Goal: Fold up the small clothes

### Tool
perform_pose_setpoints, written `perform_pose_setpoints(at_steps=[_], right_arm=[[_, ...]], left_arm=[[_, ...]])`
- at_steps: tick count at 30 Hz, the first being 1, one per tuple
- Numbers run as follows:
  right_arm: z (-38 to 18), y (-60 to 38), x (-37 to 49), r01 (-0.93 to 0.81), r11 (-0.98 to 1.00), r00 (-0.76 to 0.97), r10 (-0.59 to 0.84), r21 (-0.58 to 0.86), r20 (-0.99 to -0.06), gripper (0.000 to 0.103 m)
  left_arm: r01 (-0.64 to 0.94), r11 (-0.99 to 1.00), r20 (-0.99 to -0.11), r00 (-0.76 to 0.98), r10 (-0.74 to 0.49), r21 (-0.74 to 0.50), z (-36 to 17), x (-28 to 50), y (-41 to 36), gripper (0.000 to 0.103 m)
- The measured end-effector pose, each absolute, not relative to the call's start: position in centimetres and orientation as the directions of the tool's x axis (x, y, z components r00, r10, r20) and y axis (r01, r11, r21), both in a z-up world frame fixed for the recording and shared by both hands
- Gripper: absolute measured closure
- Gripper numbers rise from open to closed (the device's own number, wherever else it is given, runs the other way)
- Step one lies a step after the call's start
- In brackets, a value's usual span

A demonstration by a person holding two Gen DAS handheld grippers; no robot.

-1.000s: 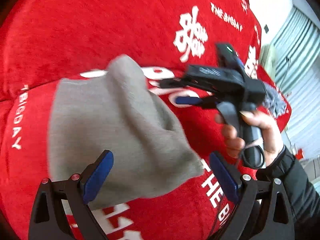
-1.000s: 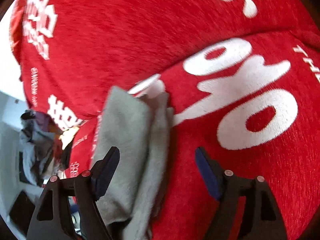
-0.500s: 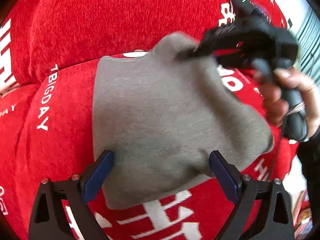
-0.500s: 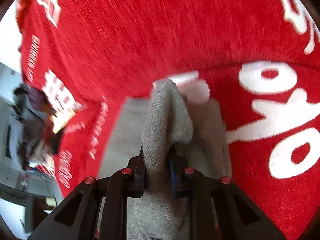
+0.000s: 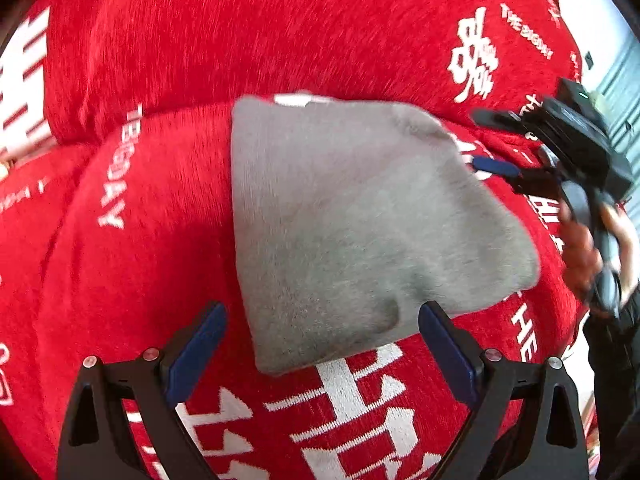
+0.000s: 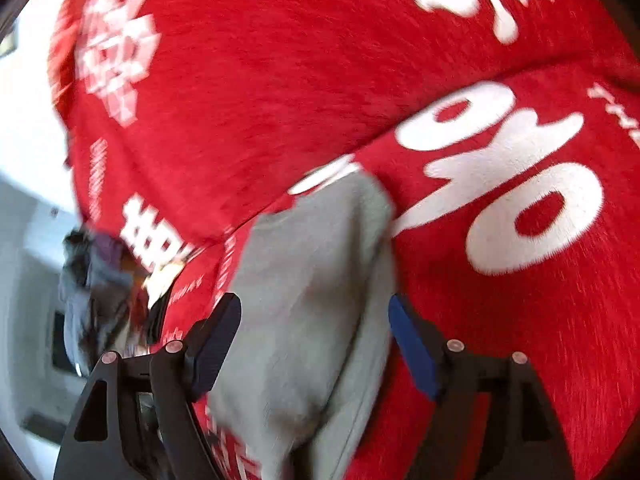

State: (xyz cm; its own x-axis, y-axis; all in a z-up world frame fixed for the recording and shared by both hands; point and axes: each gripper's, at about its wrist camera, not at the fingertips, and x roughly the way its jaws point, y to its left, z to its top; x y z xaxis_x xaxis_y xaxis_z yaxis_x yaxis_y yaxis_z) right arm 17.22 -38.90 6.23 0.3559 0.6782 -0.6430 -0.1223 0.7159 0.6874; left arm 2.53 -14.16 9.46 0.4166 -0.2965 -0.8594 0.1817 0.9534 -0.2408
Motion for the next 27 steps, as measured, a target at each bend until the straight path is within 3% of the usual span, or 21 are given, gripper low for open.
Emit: perform_pose_setpoints(at_steps=[5,6,8,11,13,14,15,16,17,18,19,23,27], right_arm=[[6.5,-35.7,11.7,-0.244,0.764,0.344,0.644,0.597,-0.683,0.024],[6.1,-35.1,11.4,-0.255,0.781,0.346,0.624,0.569,-0.701,0.038],[4.9,-33.3,11.0,-0.294,0.813,0.307,0.579,0.503,-0.755,0.087],[3.8,-35.3,10.3,-0.246,0.827,0.321,0.562,0.506,-0.762,0.087],[2.9,-36.6,10.0,-0.185,0.827,0.315,0.561,0.53,-0.766,0.076],[2.9,-37.2,9.6,-0.163,0.829,0.317,0.558,0.535,-0.767,0.063],[3.2,-37.6,9.4,-0.148,0.829,0.327,0.556,0.54,-0.764,0.057],[3.8,-38.1,9.1,-0.141,0.826,0.344,0.558,0.546,-0.755,0.055],[4.8,-38.5,9.0,-0.143,0.822,0.372,0.56,0.551,-0.74,0.044],[5.5,-38.8,9.1,-0.147,0.82,0.39,0.562,0.553,-0.729,0.025],[6.2,-39.0,9.5,-0.143,0.819,0.415,0.559,0.555,-0.718,0.017],[6.0,-39.1,13.7,-0.079,0.821,0.41,0.544,0.566,-0.732,0.013],[2.6,-37.4,18.2,0.02,0.799,0.273,0.574,0.602,-0.772,0.014]], left_arm=[[0.133,0.953,-0.866,0.4,-0.301,-0.27,8.8,3.9,-14.5,0.006],[0.126,0.951,-0.868,0.39,-0.308,-0.281,8.4,4.2,-14.7,0.006],[0.09,0.964,-0.891,0.369,-0.264,-0.248,7.0,5.2,-14.8,0.006],[0.029,0.958,-0.904,0.323,-0.28,-0.286,5.2,5.2,-13.1,0.006],[0.005,0.941,-0.889,0.328,-0.32,-0.337,5.4,4.3,-11.4,0.006],[0.002,0.944,-0.89,0.333,-0.31,-0.329,5.6,4.0,-11.0,0.006],[0.005,0.946,-0.89,0.338,-0.306,-0.323,6.0,3.7,-10.7,0.006],[0.018,0.945,-0.885,0.346,-0.312,-0.326,6.5,3.5,-10.6,0.006],[0.037,0.945,-0.877,0.363,-0.316,-0.325,7.2,3.3,-10.6,0.006],[0.054,0.946,-0.871,0.375,-0.316,-0.32,7.6,3.2,-10.8,0.006],[0.078,0.949,-0.869,0.385,-0.312,-0.306,8.2,3.2,-11.3,0.006],[0.102,0.961,-0.88,0.387,-0.276,-0.257,8.5,5.4,-13.1,0.006],[0.023,0.944,-0.89,0.327,-0.319,-0.33,6.9,8.6,-12.5,0.006]])
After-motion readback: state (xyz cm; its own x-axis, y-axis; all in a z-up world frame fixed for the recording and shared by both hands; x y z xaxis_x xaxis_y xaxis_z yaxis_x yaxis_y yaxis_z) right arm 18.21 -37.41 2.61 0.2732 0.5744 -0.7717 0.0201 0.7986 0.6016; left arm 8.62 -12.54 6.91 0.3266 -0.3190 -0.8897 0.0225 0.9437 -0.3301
